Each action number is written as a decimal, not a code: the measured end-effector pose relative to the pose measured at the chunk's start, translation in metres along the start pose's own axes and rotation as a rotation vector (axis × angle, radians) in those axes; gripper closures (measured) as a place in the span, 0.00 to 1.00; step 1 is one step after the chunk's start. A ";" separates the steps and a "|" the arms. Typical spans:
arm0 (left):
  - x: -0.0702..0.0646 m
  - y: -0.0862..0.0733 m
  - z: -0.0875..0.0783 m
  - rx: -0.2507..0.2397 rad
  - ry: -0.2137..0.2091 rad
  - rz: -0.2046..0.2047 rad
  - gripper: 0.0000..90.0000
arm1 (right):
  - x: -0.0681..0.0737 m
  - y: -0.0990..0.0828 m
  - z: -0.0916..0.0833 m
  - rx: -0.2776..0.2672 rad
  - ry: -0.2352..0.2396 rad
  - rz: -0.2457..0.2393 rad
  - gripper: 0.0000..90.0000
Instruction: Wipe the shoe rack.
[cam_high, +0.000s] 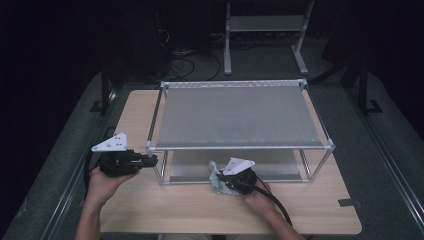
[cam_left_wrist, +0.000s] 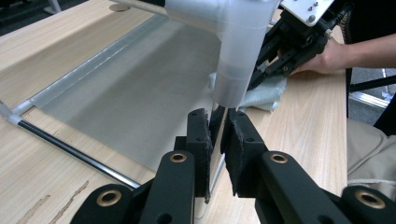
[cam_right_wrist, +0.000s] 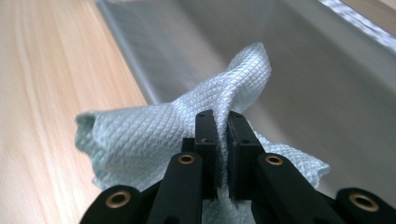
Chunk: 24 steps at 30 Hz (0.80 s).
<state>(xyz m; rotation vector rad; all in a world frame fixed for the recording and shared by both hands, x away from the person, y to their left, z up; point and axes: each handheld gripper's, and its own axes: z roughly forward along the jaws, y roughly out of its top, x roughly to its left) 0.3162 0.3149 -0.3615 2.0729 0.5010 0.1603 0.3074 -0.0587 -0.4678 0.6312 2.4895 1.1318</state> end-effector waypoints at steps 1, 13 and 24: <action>0.000 0.000 0.001 0.000 0.001 0.001 0.89 | -0.004 -0.004 -0.004 0.009 -0.009 0.013 0.93; -0.001 0.001 0.002 0.001 0.000 0.003 0.89 | 0.003 0.004 0.000 0.002 0.012 -0.013 0.93; 0.000 0.001 0.002 -0.001 -0.006 0.001 0.89 | 0.012 0.011 0.007 -0.010 0.022 -0.052 0.93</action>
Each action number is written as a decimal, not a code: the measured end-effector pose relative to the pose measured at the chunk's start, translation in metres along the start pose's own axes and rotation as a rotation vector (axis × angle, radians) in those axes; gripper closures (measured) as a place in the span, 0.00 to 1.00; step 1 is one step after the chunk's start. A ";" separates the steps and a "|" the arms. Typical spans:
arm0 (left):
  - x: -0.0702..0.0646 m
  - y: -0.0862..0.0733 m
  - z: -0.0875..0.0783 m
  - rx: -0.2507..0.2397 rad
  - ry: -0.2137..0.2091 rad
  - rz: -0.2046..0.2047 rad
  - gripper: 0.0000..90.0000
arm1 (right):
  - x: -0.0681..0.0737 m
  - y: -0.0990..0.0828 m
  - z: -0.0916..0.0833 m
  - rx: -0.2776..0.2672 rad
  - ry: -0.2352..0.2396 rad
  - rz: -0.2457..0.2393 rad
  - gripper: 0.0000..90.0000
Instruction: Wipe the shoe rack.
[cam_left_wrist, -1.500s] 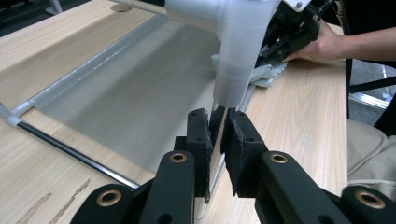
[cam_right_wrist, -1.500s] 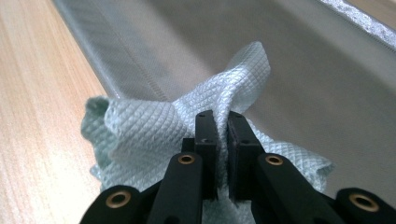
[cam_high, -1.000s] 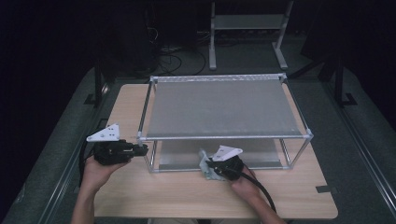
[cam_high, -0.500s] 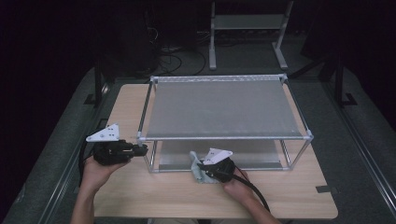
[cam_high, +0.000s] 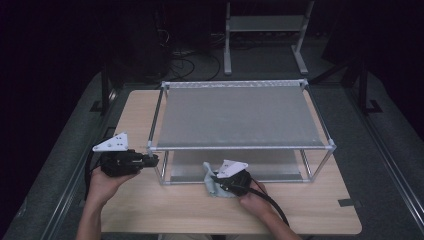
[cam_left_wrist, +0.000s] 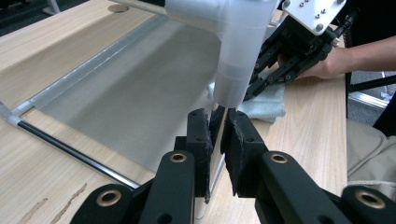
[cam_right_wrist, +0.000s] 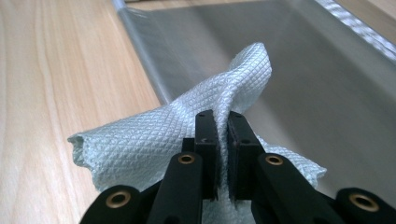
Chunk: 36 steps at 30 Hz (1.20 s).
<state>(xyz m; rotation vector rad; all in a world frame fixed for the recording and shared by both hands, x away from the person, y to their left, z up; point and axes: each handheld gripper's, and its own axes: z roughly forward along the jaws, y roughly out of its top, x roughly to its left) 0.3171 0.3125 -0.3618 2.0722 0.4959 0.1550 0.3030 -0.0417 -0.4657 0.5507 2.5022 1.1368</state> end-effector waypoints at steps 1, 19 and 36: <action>0.000 0.001 0.001 0.001 0.004 -0.001 0.89 | -0.001 -0.001 0.000 -0.010 0.004 0.024 0.93; 0.000 0.000 0.000 0.002 0.003 -0.003 0.89 | 0.012 0.014 0.012 -0.011 0.039 -0.032 0.93; 0.001 0.001 0.001 -0.001 0.001 0.000 0.89 | 0.001 0.004 0.005 -0.009 0.027 0.004 0.93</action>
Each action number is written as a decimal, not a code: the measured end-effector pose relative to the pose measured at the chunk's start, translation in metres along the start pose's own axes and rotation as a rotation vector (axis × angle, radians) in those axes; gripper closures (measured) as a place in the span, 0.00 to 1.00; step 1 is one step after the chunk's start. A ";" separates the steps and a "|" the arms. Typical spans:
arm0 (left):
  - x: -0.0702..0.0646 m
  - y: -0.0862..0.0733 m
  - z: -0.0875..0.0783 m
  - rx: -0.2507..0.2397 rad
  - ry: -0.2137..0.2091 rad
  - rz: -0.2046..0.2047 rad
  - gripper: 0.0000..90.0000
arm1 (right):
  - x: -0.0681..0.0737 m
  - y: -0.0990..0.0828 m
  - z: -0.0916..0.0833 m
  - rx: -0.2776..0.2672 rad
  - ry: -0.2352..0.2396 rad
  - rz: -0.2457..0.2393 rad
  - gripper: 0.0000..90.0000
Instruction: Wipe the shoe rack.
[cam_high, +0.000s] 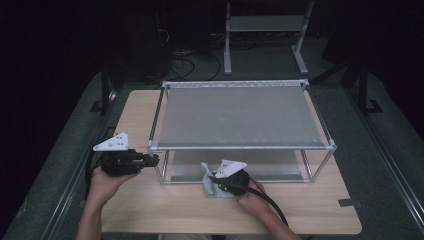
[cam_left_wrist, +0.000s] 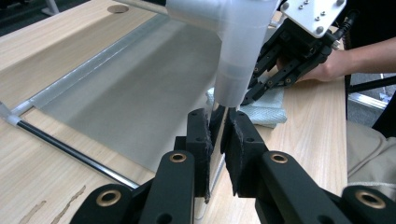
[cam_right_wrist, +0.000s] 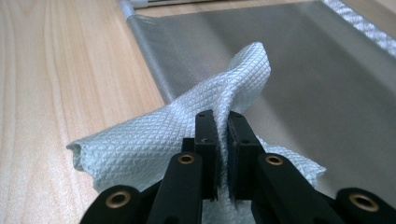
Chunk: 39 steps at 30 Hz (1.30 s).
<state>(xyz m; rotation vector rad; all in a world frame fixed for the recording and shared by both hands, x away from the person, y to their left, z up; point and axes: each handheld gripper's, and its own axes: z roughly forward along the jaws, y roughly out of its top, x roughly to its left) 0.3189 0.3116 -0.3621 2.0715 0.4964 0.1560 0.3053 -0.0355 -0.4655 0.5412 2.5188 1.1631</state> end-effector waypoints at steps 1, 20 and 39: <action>0.000 0.000 0.000 0.001 0.000 -0.002 0.89 | 0.002 0.003 0.002 0.003 0.002 -0.009 0.93; 0.002 0.001 0.001 0.003 -0.004 -0.009 0.89 | -0.003 0.023 -0.021 0.024 0.203 -0.092 0.93; 0.019 0.014 0.015 0.024 -0.022 -0.008 0.88 | -0.021 0.064 -0.044 0.079 0.341 -0.159 0.93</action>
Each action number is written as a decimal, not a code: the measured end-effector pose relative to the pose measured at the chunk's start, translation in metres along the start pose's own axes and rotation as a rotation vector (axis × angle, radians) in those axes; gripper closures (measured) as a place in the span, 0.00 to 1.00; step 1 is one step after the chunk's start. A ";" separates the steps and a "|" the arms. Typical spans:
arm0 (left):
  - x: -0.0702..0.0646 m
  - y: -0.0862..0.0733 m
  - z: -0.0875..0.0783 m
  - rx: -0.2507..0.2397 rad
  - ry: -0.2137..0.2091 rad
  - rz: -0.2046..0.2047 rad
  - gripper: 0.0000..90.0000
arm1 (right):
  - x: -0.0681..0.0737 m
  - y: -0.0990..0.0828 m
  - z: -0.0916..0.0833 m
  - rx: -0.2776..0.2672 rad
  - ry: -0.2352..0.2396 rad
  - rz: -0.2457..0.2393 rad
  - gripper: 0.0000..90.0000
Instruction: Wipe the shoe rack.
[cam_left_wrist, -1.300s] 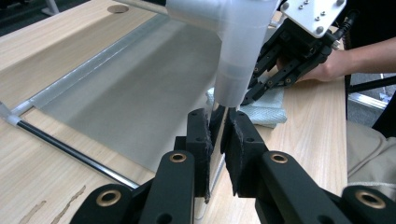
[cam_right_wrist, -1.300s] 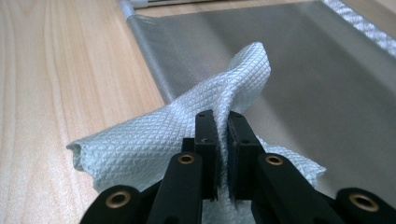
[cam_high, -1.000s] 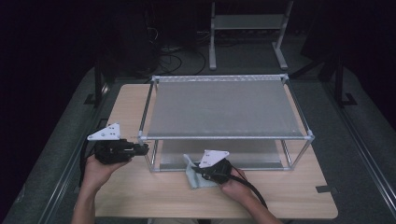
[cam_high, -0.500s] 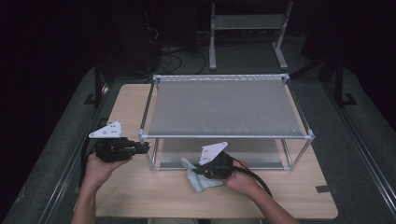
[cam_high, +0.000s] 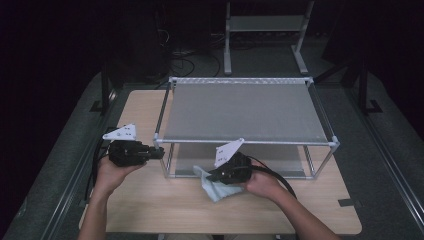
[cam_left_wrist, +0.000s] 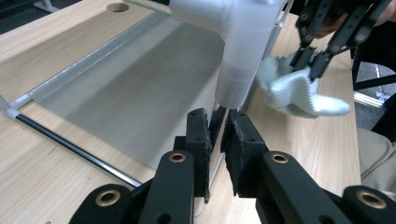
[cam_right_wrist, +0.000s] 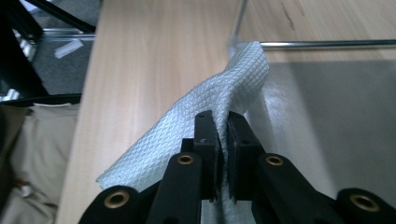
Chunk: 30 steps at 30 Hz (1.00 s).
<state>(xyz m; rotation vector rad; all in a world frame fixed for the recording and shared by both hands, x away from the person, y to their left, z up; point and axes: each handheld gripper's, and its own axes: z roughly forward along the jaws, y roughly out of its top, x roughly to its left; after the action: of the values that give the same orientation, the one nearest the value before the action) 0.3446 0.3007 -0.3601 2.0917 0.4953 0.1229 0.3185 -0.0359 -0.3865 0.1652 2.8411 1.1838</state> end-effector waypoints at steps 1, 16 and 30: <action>0.000 0.000 0.000 0.000 0.000 0.000 0.89 | 0.000 0.000 0.000 0.000 0.000 0.000 0.93; -0.003 0.001 -0.002 0.021 -0.009 0.010 0.89 | 0.010 0.050 -0.032 0.001 0.079 -0.032 0.93; -0.002 0.002 -0.001 0.025 -0.016 0.010 0.89 | 0.002 0.084 -0.059 0.002 0.117 -0.045 0.93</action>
<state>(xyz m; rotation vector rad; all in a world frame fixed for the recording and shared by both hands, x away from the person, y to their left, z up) 0.3430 0.3001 -0.3575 2.1186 0.4787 0.1063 0.3173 -0.0186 -0.2854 0.0323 2.9284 1.2205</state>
